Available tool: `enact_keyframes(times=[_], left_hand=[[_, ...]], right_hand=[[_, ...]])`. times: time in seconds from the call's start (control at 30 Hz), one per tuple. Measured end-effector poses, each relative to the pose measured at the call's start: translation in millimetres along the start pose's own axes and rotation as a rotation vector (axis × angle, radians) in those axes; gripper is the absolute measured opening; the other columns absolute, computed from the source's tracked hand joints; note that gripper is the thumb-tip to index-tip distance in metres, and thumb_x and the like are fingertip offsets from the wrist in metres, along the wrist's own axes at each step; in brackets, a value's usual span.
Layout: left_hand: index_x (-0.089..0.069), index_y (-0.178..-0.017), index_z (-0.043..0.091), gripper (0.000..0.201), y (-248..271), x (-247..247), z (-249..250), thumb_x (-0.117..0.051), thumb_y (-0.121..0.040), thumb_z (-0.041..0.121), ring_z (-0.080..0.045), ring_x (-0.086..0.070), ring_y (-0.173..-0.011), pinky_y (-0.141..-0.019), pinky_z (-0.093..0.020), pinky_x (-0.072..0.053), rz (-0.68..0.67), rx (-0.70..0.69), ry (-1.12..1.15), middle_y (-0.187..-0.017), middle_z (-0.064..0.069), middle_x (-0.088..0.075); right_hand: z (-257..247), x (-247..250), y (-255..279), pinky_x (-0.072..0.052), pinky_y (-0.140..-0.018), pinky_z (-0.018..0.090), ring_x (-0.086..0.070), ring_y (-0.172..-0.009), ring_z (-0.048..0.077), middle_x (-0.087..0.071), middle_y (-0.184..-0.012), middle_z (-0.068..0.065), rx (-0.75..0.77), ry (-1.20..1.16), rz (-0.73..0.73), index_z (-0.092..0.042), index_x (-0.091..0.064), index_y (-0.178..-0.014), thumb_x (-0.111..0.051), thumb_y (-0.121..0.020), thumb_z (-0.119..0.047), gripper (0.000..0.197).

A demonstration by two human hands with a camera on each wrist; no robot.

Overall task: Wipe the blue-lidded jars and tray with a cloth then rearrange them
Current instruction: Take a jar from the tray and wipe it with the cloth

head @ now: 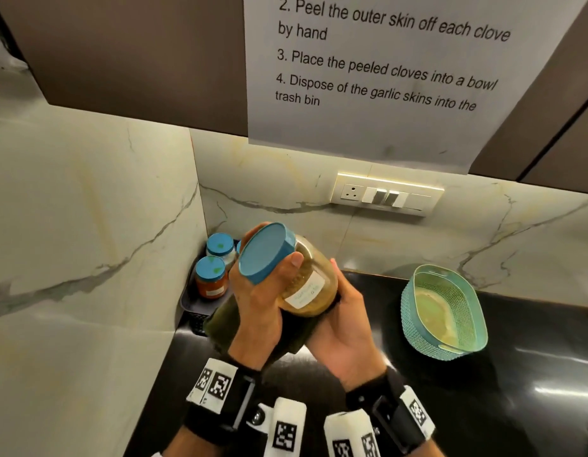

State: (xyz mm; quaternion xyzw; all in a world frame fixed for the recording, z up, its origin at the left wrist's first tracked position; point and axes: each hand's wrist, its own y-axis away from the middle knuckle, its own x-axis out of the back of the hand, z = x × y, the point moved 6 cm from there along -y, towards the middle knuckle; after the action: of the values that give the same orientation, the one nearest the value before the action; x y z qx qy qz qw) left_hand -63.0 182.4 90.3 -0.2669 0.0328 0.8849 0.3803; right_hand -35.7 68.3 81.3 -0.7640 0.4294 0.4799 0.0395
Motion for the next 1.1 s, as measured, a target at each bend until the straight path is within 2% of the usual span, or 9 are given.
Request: enact_keyframes(times=[0.13, 0.23, 0.33, 0.53, 0.6, 0.73, 0.8, 0.97, 1.1], left_hand=[[-0.065, -0.123, 0.014, 0.101, -14, 2, 8, -0.093, -0.048, 0.075, -0.033, -0.069, -0.111, -0.097, -0.058, -0.058, 0.071, -0.164, -0.166, -0.112, 0.003, -0.071], [-0.061, -0.12, 0.023, 0.079, -17, 4, 16, -0.094, -0.056, 0.055, -0.003, -0.066, -0.107, -0.096, -0.028, -0.057, 0.083, -0.248, -0.261, -0.109, 0.021, -0.069], [-0.059, -0.125, 0.012, 0.081, -21, 8, 18, -0.089, -0.059, 0.046, 0.001, -0.065, -0.104, -0.095, -0.023, -0.057, 0.087, -0.273, -0.283, -0.112, 0.011, -0.066], [-0.059, -0.126, 0.022, 0.09, -8, 11, 4, -0.093, -0.055, 0.065, -0.011, -0.067, -0.114, -0.099, -0.04, -0.06, 0.058, -0.196, -0.282, -0.115, 0.015, -0.068], [-0.061, -0.128, 0.016, 0.094, 5, 6, -5, -0.093, -0.057, 0.068, -0.022, -0.068, -0.118, -0.099, -0.05, -0.059, -0.001, -0.132, -0.228, -0.119, 0.006, -0.07], [-0.076, -0.109, 0.026, 0.057, 19, -8, -10, -0.094, -0.059, 0.048, -0.009, -0.073, -0.095, -0.077, -0.026, -0.061, -0.097, -0.023, -0.114, -0.096, 0.012, -0.076], [-0.081, -0.104, 0.035, 0.048, 20, -12, -12, -0.093, -0.059, 0.045, -0.009, -0.072, -0.092, -0.075, -0.025, -0.06, -0.179, 0.028, -0.044, -0.095, 0.009, -0.077], [-0.062, -0.139, 0.018, 0.07, -5, -3, -13, -0.078, -0.078, 0.047, -0.023, -0.07, -0.112, -0.091, -0.034, -0.06, -0.322, 0.064, -0.201, -0.124, -0.012, -0.07], [-0.06, -0.134, 0.034, 0.09, -19, 8, -22, -0.071, -0.064, 0.089, -0.014, -0.067, -0.121, -0.094, -0.027, -0.059, -0.303, 0.162, -0.456, -0.131, 0.003, -0.068]], right_hand=[[20, -2, 6, -0.037, -0.122, 0.048, -0.061, -0.133, 0.034, -0.065, -0.142, 0.019, -0.101, -0.109, -0.015, -0.007, -0.073, -0.131, -0.044, -0.106, -0.046, 0.055], [27, 4, 11, -0.027, -0.128, 0.051, -0.053, -0.142, 0.037, -0.059, -0.149, 0.02, -0.146, -0.129, -0.025, -0.009, -0.065, -0.142, -0.04, -0.108, -0.051, 0.059], [23, 20, 15, -0.025, -0.128, 0.054, -0.051, -0.143, 0.039, -0.058, -0.15, 0.023, -0.118, -0.127, 0.037, -0.007, -0.06, -0.145, -0.039, -0.108, -0.052, 0.062], [-22, 25, 22, -0.047, -0.112, 0.048, -0.071, -0.122, 0.03, -0.074, -0.129, 0.015, 0.158, 0.148, 0.108, -0.013, -0.072, -0.131, -0.042, -0.107, -0.051, 0.054], [-32, 22, 17, -0.05, -0.108, 0.048, -0.071, -0.122, 0.03, -0.074, -0.129, 0.014, 0.175, 0.224, 0.094, -0.014, -0.073, -0.129, -0.042, -0.107, -0.051, 0.053], [-44, 15, 5, -0.049, -0.11, 0.05, -0.073, -0.113, 0.031, -0.073, -0.131, 0.016, 0.078, 0.174, 0.036, -0.012, -0.079, -0.122, -0.044, -0.106, -0.048, 0.052], [-38, 17, 2, -0.045, -0.114, 0.05, -0.07, -0.115, 0.032, -0.07, -0.135, 0.019, 0.008, 0.132, 0.033, -0.01, -0.076, -0.127, -0.045, -0.105, -0.047, 0.053], [-17, 27, 4, -0.048, -0.109, 0.047, -0.068, -0.112, 0.036, -0.071, -0.129, 0.021, 0.039, 0.089, 0.114, -0.003, -0.071, -0.131, -0.058, -0.098, -0.035, 0.048], [-33, 39, 11, -0.057, -0.09, 0.039, -0.073, -0.104, 0.03, -0.077, -0.118, 0.016, 0.23, 0.176, 0.167, -0.008, -0.076, -0.121, -0.07, -0.09, -0.029, 0.038]])
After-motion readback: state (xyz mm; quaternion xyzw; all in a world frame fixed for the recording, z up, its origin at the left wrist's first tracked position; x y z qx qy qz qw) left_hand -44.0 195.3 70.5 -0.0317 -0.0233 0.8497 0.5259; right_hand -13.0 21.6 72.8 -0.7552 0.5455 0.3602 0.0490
